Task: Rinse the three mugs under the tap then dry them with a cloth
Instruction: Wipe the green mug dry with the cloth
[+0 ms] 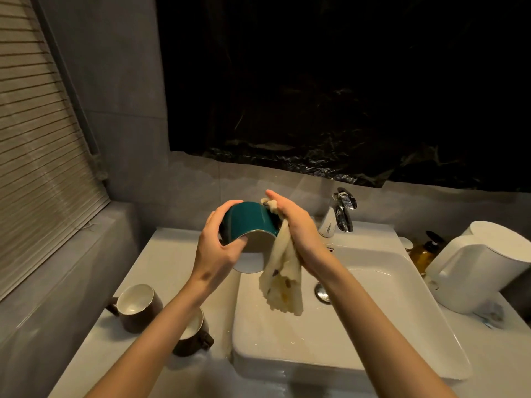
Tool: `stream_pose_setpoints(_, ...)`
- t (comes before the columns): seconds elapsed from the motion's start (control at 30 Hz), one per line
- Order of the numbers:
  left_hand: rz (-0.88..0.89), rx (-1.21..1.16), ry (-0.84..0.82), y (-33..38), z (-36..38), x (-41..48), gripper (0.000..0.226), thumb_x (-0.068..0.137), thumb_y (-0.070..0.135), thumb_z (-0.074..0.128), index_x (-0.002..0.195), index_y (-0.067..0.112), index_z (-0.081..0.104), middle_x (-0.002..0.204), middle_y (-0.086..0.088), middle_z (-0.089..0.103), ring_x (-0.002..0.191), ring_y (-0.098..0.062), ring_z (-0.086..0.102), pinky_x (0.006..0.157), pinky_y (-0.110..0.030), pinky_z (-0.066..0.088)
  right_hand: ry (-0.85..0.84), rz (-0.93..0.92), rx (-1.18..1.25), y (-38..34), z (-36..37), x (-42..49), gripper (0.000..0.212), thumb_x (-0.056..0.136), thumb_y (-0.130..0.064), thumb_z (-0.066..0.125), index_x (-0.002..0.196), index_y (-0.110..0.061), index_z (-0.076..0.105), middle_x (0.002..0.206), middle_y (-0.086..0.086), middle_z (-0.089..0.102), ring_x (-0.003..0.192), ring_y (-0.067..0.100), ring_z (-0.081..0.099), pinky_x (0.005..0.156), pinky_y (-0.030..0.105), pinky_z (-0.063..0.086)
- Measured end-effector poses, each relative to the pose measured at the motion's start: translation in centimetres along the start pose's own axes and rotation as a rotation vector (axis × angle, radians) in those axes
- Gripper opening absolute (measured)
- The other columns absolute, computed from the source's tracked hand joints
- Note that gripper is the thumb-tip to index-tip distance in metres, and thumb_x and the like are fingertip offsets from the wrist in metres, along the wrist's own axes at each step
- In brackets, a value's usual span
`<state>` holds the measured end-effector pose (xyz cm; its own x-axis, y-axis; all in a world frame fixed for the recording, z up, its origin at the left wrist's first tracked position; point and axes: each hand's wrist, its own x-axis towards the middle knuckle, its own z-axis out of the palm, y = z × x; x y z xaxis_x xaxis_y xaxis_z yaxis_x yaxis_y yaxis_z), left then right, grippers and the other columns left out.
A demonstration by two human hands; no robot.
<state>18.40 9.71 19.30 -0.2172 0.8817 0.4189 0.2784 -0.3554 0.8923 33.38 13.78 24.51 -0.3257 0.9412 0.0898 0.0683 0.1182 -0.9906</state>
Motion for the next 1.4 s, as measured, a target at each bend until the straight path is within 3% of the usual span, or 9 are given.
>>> stream_pose_setpoints(0.2,0.081,0.206,0.124,0.0,0.2,-0.4,0.072,0.064,0.054,0.063,0.129,0.031,0.043,0.122,0.007,0.048,0.106,-0.006,0.051,0.076,-0.012,0.051,0.262,-0.186,-0.334,2.0,0.9,-1.8,0.036,0.102,-0.030,0.041,0.136,-0.024,0.049,0.118,-0.016,0.055,0.102,-0.005,0.052,0.076,-0.003,0.037)
stream_pose_setpoints(0.47,0.244,0.504,0.234,0.5,2.0,-1.8,0.090,0.058,0.048,0.077,0.135,0.024,0.037,0.128,-0.002,0.044,0.108,-0.008,0.044,0.071,-0.009,0.044,0.225,-0.044,-0.338,1.9,0.0,-0.6,0.027,0.101,-0.034,0.042,0.119,-0.016,0.048,0.089,-0.017,0.051,0.083,0.004,0.053,0.067,0.016,0.044)
stream_pose_setpoints(0.67,0.081,0.339,-0.073,1.4,0.9,-2.2,0.080,0.062,0.072,0.061,0.131,0.039,0.036,0.122,0.015,0.036,0.105,0.007,0.046,0.075,-0.002,0.042,0.080,-0.269,-0.438,1.0,-1.9,-0.5,0.018,0.099,-0.023,0.048,0.115,-0.015,0.047,0.097,-0.007,0.061,0.088,0.008,0.058,0.075,0.027,0.047)
stream_pose_setpoints(0.77,0.060,0.262,-0.131,1.7,-0.2,-0.1,0.043,0.080,0.058,0.054,0.121,0.044,0.049,0.118,0.012,0.047,0.107,0.005,0.050,0.087,-0.016,0.045,-0.065,-0.309,-0.532,0.6,-2.9,-0.6,0.018,0.099,-0.021,0.049,0.116,-0.015,0.048,0.101,-0.007,0.059,0.091,0.011,0.057,0.078,0.029,0.046)
stream_pose_setpoints(0.83,0.068,0.314,-0.172,2.1,-0.3,1.5,0.024,0.091,0.036,0.058,0.114,0.031,0.059,0.112,0.006,0.054,0.102,-0.001,0.054,0.091,-0.027,0.048,-0.141,-0.312,-0.562,0.3,-3.1,-0.7,0.020,0.099,-0.021,0.049,0.117,-0.014,0.048,0.103,-0.005,0.059,0.093,0.013,0.056,0.081,0.029,0.045)
stream_pose_setpoints(1.0,-0.035,0.378,-0.406,3.1,-0.2,3.6,0.018,0.094,0.020,0.056,0.110,0.019,0.063,0.110,-0.006,0.059,0.101,-0.014,0.056,0.085,-0.022,0.044,-0.237,-0.272,-0.502,0.1,-3.5,-0.4,0.022,0.098,-0.022,0.052,0.117,-0.012,0.050,0.103,0.000,0.059,0.094,0.013,0.055,0.081,0.030,0.046)
stream_pose_setpoints(1.1,-0.237,0.134,-0.542,3.6,0.4,3.3,0.018,0.100,0.024,0.044,0.105,0.018,0.060,0.109,-0.001,0.054,0.100,-0.011,0.053,0.088,-0.025,0.044,-0.253,-0.214,-0.388,0.2,-3.7,-0.1,0.023,0.096,-0.024,0.054,0.115,-0.011,0.053,0.099,-0.005,0.059,0.089,0.003,0.054,0.076,0.020,0.045)
stream_pose_setpoints(1.27,-0.402,-0.111,-0.426,2.8,1.8,2.7,0.034,0.101,0.031,0.038,0.112,0.008,0.059,0.097,-0.008,0.062,0.089,-0.018,0.056,0.077,-0.030,0.044,-0.099,-0.169,-0.282,0.7,-3.3,0.2,0.024,0.098,-0.030,0.050,0.113,-0.012,0.057,0.102,-0.004,0.061,0.090,0.001,0.057,0.077,0.015,0.045)
stream_pose_setpoints(1.4,-0.526,-0.231,-0.216,2.1,2.5,2.4,0.030,0.102,0.030,0.035,0.101,0.012,0.060,0.093,-0.006,0.059,0.083,-0.018,0.050,0.068,-0.029,0.039,0.278,-0.137,-0.185,1.6,-4.0,0.5,0.020,0.101,-0.028,0.042,0.109,-0.016,0.055,0.099,-0.009,0.059,0.090,0.002,0.057,0.076,0.023,0.042)
